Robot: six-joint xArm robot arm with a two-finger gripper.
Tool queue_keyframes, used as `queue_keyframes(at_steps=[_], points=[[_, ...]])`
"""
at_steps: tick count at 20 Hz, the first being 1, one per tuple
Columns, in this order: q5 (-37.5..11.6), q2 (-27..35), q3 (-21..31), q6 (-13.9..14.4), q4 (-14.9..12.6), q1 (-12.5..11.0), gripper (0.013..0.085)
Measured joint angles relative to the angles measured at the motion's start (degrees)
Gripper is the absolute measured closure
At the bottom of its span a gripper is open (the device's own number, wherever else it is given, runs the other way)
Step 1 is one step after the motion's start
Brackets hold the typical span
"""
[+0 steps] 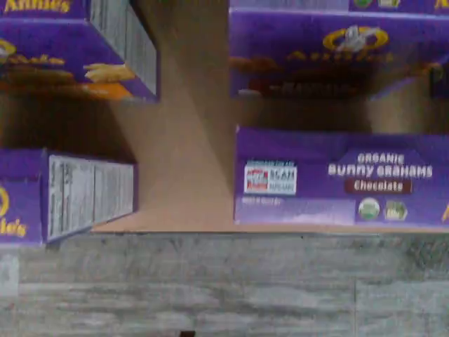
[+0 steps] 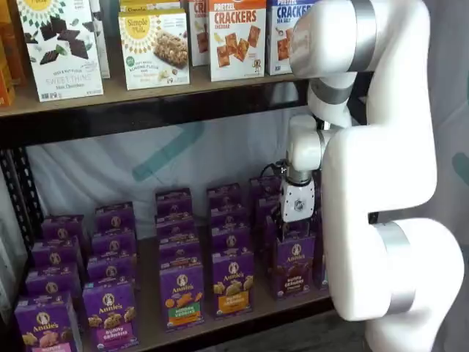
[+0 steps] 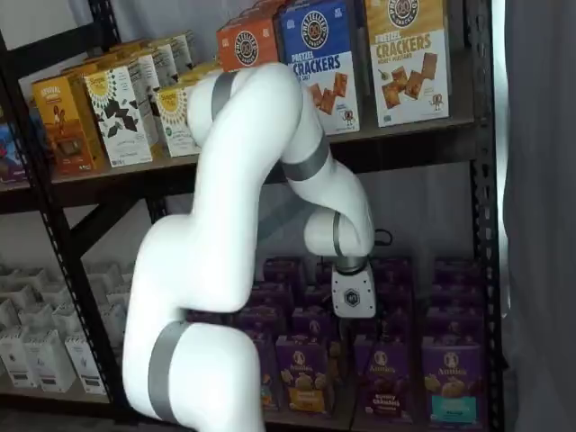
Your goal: Pick up the purple box with a brown patch in the center, on the bottom shelf, the fifth box from the left
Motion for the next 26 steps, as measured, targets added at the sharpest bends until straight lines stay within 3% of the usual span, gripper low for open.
queue_keyframes(at_steps=[14,26], points=[[4.65,10.12,-15.15,0.49,-1.33,-0.66,0.013],[8.97,14.74,-22.33,-0.4,-1.66,-1.76,0.013]])
